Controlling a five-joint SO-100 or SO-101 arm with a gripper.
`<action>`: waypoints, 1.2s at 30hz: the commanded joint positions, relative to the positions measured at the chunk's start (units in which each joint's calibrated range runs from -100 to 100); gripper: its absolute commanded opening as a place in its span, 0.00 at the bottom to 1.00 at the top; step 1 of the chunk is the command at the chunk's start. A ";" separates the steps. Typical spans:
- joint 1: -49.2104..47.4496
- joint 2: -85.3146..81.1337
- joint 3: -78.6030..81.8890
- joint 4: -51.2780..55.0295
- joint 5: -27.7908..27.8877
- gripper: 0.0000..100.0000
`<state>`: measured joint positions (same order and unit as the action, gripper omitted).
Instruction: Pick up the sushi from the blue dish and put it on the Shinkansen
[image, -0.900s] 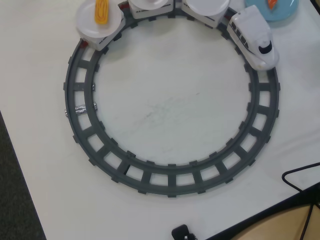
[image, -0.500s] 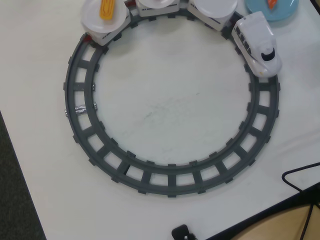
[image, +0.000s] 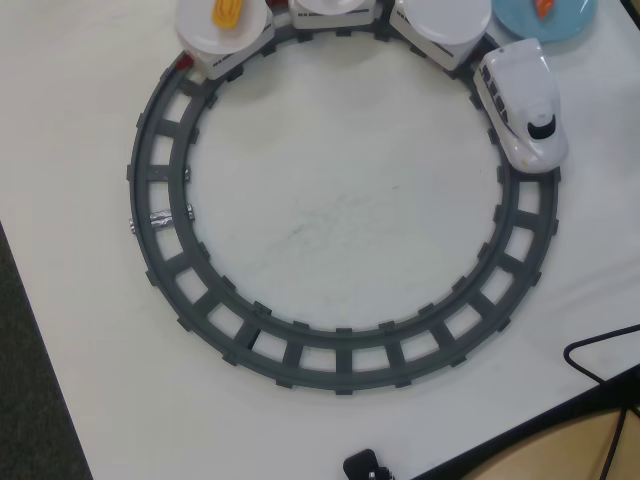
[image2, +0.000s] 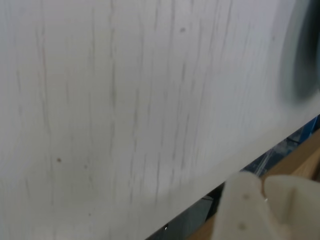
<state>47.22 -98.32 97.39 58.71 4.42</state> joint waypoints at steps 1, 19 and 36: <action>0.84 -0.43 -0.35 0.05 0.25 0.02; -11.57 6.67 -38.59 13.31 2.82 0.15; -7.79 64.45 -77.64 16.82 11.73 0.15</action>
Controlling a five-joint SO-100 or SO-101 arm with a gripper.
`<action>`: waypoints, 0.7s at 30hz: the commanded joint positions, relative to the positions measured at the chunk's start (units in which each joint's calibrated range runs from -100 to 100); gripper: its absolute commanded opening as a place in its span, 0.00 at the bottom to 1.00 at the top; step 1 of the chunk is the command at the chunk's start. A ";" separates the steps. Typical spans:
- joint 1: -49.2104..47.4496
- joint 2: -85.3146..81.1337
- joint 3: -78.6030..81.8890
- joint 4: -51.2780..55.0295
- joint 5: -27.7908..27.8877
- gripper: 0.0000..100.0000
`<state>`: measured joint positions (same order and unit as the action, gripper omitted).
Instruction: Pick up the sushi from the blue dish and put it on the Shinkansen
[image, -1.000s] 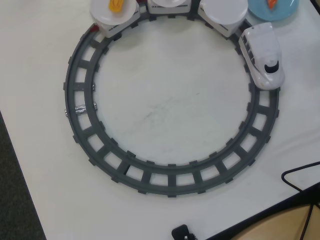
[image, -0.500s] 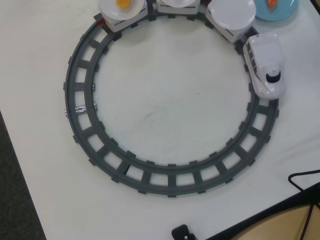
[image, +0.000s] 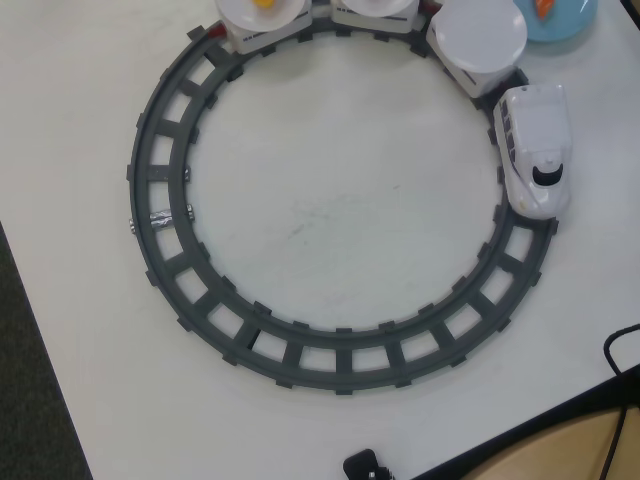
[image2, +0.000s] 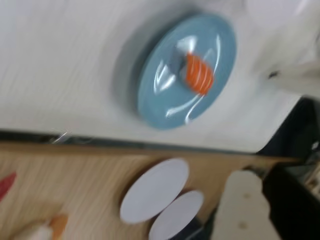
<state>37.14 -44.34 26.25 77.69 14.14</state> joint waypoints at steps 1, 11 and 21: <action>2.82 14.82 -8.21 -2.77 3.37 0.15; 9.07 54.57 -32.62 -2.94 16.01 0.15; 8.19 73.02 -50.94 -2.17 19.31 0.15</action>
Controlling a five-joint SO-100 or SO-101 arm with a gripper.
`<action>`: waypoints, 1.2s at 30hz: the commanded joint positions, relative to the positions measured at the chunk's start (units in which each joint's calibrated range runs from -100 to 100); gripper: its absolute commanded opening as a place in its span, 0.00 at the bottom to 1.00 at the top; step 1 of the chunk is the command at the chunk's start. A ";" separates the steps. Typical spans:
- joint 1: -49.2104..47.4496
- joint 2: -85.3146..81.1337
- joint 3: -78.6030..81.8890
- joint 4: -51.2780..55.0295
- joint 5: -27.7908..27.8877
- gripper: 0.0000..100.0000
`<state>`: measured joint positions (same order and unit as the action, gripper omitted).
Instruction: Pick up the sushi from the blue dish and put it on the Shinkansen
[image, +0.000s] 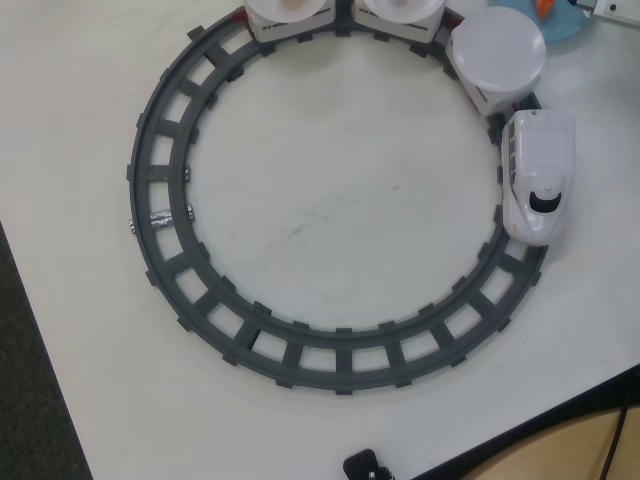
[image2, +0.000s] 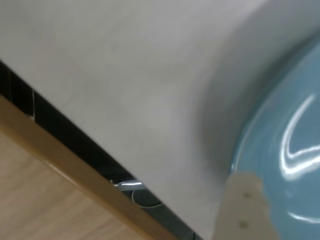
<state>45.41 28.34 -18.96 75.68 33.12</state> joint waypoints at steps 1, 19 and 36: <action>-0.17 0.85 -6.54 -0.15 0.59 0.15; -5.01 1.52 -7.26 -6.49 0.75 0.30; -4.83 10.37 -7.26 -13.59 0.91 0.30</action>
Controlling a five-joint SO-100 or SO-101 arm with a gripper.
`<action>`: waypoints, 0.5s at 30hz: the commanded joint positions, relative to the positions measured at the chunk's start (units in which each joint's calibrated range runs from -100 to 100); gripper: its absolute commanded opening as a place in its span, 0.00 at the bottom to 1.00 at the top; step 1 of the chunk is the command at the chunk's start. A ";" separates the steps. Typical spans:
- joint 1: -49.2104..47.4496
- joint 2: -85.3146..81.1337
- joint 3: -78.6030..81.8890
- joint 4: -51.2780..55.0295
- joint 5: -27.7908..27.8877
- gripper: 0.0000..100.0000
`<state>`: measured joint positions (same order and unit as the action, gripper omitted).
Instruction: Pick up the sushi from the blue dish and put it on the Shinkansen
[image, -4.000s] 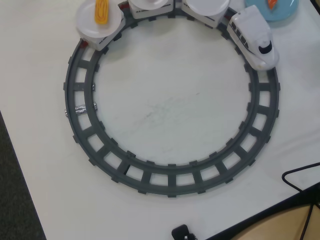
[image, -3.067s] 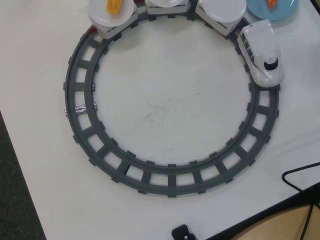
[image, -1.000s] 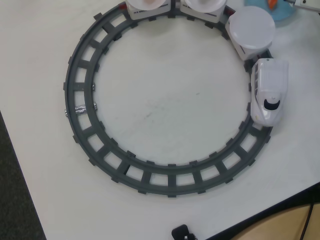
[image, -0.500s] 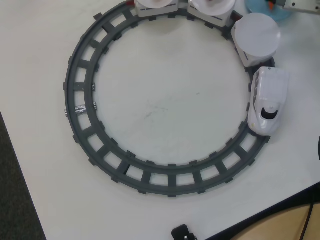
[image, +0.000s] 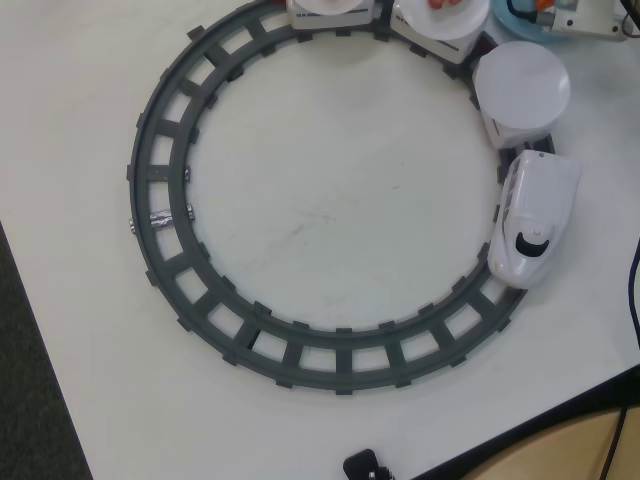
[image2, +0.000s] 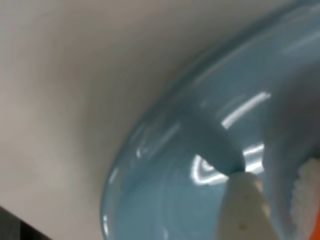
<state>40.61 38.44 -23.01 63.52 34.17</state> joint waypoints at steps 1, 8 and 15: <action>0.15 0.60 -3.20 -2.37 -0.14 0.30; 0.85 0.51 -3.20 -2.46 -0.40 0.00; 1.65 -5.83 -3.20 0.71 -3.28 0.02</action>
<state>41.39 39.03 -24.45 61.94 31.76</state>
